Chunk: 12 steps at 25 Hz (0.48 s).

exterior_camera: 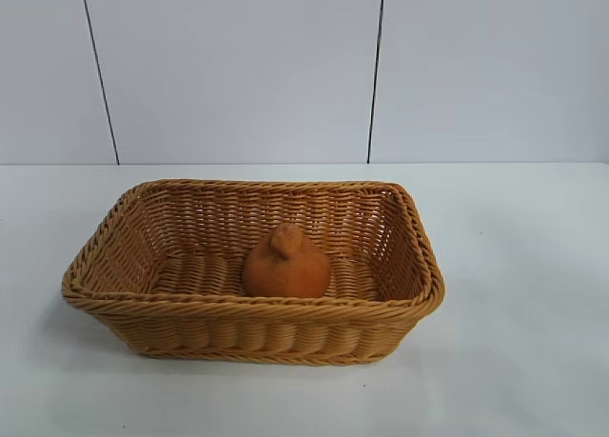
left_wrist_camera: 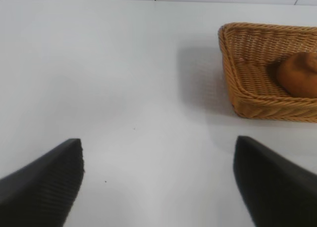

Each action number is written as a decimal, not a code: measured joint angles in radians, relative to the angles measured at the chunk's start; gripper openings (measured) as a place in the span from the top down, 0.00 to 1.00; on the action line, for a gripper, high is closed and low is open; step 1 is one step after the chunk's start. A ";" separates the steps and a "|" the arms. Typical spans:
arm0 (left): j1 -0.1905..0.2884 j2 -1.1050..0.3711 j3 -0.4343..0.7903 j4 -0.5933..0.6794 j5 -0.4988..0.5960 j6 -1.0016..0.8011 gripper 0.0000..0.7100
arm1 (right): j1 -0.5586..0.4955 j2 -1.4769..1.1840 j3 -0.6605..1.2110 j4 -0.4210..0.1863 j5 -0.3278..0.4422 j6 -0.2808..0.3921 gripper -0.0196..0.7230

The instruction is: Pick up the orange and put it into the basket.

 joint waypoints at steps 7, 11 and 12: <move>0.000 0.000 0.000 0.001 0.001 0.000 0.17 | 0.000 -0.183 0.002 0.009 0.000 -0.005 0.10; 0.000 0.000 0.000 0.001 0.001 0.000 0.17 | 0.000 -0.265 0.003 0.015 0.000 -0.005 0.10; 0.000 0.000 0.000 0.001 0.001 0.000 0.17 | 0.000 -0.290 0.003 0.017 0.000 -0.005 0.10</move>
